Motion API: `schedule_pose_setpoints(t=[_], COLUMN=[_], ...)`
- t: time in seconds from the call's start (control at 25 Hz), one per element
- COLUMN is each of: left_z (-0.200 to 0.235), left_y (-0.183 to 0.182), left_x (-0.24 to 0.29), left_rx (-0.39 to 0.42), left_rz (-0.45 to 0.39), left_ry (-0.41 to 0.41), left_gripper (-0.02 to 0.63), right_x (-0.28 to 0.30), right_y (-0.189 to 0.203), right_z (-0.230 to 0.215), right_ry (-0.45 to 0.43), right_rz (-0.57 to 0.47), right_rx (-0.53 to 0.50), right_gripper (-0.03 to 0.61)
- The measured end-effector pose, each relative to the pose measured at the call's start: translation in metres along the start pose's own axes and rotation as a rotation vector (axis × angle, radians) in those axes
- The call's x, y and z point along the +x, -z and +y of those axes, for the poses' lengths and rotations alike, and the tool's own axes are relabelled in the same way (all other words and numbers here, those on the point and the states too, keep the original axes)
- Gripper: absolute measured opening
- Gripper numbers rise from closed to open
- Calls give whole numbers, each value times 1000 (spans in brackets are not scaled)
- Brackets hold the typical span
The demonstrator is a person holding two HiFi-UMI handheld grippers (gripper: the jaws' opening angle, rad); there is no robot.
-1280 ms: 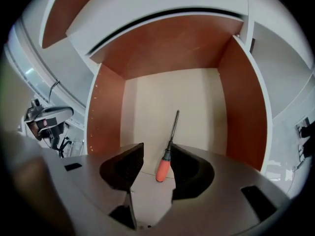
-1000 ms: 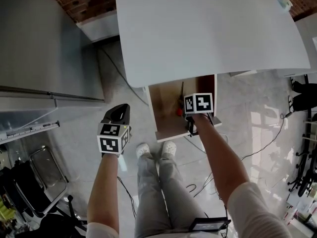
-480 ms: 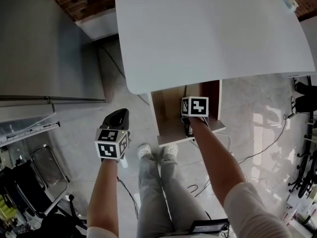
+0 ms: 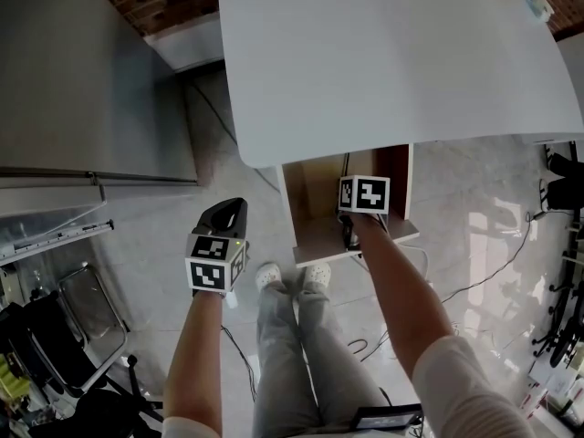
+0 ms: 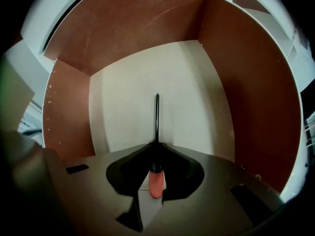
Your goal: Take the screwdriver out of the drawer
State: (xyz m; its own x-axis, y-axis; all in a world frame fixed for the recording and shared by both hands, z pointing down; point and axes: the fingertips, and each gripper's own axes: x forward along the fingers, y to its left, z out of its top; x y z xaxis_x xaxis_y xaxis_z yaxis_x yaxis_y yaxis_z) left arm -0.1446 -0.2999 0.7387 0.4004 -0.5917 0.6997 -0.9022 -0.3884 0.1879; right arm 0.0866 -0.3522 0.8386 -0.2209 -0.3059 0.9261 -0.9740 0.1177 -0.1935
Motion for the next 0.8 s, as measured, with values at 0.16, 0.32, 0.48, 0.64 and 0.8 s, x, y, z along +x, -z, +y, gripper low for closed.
schedule_pose_setpoints(t=[0.16,0.32,0.48,0.64,0.8], left_z=[-6,-8,-11,-15,-18], left_y=[-3,-6,-10,-20,-30], left_x=[-4,-9,-14,-19,-25], left_rx=[26,22,0,-5,-4], left_rz=[-3,-17,-40,-71,-98], left_ry=[4,1,-5,-11,-18], left_gripper=[8,8,8,8,8], right_x=[-7,-18,-37,-60,-79], right_y=[-7,-10,-18,-27,-31], right_z=[8,14,21,27,31], right_ry=[-57,-99,-135,-152,-175], right_rz=[-42,-70,-123,-174,-216], right_rx=[12,-14,-73,-172,-214], right_gripper=[54,55,55,55,54])
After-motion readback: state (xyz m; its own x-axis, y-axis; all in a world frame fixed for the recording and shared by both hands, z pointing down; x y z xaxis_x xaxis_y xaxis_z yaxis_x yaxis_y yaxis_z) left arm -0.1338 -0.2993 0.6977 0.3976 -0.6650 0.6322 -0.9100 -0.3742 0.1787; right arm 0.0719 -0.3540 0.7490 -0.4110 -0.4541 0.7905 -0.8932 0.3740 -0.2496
